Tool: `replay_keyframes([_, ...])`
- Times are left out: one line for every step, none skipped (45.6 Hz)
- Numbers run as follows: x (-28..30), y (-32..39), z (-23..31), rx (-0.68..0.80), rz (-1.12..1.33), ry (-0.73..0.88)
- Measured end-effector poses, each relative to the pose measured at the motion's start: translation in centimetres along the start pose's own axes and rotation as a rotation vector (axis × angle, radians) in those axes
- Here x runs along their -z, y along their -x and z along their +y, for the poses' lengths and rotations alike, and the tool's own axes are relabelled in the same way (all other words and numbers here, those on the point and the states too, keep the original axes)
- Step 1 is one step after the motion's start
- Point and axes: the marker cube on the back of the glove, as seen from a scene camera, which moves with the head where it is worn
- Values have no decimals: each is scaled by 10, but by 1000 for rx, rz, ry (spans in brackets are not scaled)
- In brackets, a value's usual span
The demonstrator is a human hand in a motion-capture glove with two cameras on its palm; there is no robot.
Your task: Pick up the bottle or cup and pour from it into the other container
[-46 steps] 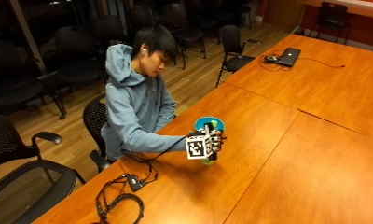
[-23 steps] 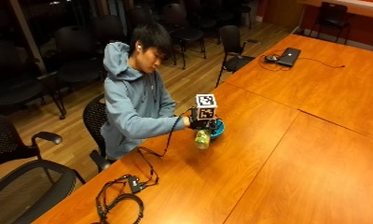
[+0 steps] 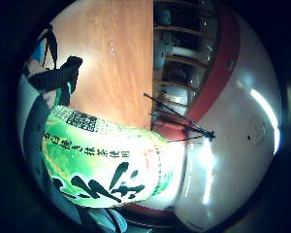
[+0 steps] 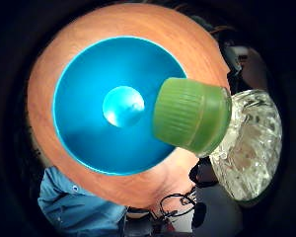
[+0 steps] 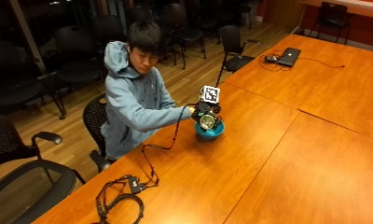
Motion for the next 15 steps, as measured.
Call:
replay_keyframes([1,1,-1,4,8,2])
replay_keyframes([2,4,-3,2,13,3])
replay_keyframes([3,6,-4,-2,17,3])
replay_keyframes([3,7,-6,-4,23,2])
replay_keyframes([3,6,-6,-4,34,2])
replay_keyframes([3,5,-7,-4,43,3])
replay_keyframes([3,6,-8,-5,47,6])
replay_keyframes([3,9,-9,-8,45,10])
replay_keyframes([4,13,-10,-13,40,14])
replay_keyframes([5,15,-11,-19,35,18])
replay_keyframes([6,17,-12,-23,32,20])
replay_keyframes([6,18,-12,-25,30,21])
replay_keyframes([6,18,-12,-26,30,22])
replay_keyframes([6,18,-12,-26,29,22])
replay_keyframes([6,18,-12,-26,29,22])
